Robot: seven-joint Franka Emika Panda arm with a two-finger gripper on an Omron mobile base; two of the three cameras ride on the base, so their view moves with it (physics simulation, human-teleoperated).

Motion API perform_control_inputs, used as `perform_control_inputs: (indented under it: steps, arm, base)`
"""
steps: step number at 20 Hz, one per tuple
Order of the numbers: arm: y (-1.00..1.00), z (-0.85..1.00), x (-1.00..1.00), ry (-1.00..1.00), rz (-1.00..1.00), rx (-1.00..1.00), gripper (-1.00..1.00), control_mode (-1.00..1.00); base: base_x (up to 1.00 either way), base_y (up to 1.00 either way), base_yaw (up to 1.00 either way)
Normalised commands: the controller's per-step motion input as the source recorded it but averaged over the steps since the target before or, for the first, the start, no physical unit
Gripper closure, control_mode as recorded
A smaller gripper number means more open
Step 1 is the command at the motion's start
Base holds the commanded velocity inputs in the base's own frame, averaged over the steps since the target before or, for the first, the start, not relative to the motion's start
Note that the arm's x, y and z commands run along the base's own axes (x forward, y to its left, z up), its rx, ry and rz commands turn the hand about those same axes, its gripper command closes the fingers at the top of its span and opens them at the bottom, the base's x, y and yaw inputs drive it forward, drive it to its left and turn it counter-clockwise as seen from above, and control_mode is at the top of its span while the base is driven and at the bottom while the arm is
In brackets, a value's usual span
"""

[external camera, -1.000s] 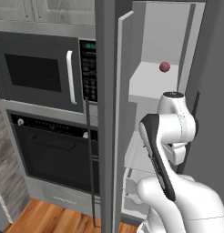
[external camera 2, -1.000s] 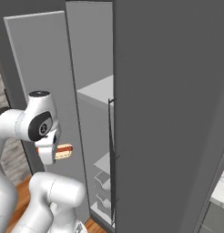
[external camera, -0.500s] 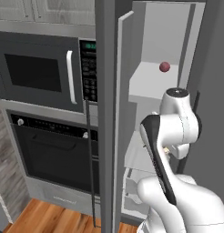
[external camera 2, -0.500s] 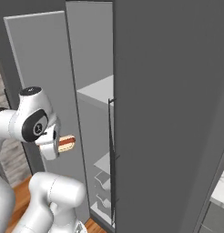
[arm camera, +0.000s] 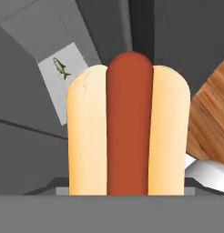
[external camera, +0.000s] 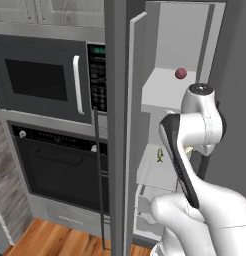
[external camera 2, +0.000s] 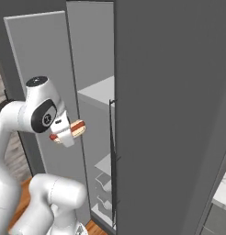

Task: Store the hot dog in the freezer for long-term storage. Close the freezer door after placing the cooked food.

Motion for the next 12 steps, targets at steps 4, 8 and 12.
perform_control_inputs:
  steps: [4, 8, 12]
  arm:
    - [-0.01, 0.28, 0.34, 0.00, 0.14, -0.12, 1.00, -1.00]
    - [-0.01, 0.17, 0.27, -0.07, 0.13, -0.09, 1.00, -1.00]
    - [-0.15, 0.26, 0.46, 0.00, 0.10, -0.02, 1.00, -1.00]
  base:
    - [0.00, 0.00, 0.00]
    - [0.00, 0.00, 0.00]
    - [0.00, 0.00, 0.00]
